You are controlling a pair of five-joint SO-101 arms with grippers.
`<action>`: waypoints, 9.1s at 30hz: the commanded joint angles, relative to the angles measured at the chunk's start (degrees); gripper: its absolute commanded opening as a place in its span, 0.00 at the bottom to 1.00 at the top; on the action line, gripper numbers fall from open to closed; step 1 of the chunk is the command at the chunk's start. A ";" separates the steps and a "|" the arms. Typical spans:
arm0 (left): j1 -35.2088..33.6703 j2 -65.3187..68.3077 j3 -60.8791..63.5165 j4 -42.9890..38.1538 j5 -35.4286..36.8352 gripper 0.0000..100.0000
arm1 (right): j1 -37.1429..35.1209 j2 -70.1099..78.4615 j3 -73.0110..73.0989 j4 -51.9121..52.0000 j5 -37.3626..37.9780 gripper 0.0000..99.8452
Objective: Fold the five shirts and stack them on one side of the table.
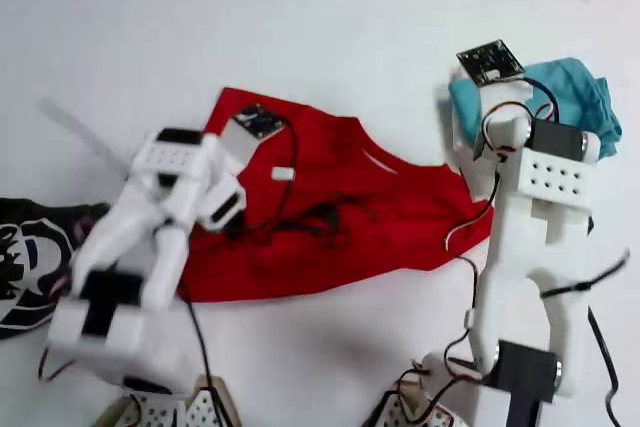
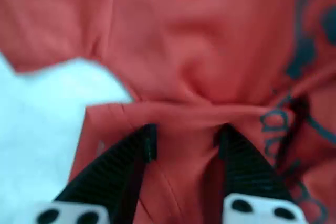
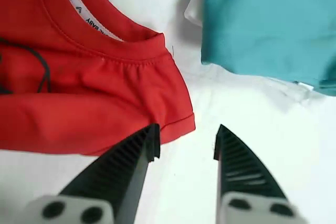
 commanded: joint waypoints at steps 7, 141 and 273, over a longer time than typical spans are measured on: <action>-5.63 27.87 -47.96 7.21 0.70 0.18 | 1.10 -9.80 1.49 5.93 0.44 0.17; -11.16 -29.54 3.74 19.43 -13.10 0.03 | -23.96 -18.42 47.38 -25.36 2.46 0.29; -10.46 -45.89 -26.51 34.81 -6.86 0.03 | -9.98 -42.68 8.79 -22.11 1.32 0.02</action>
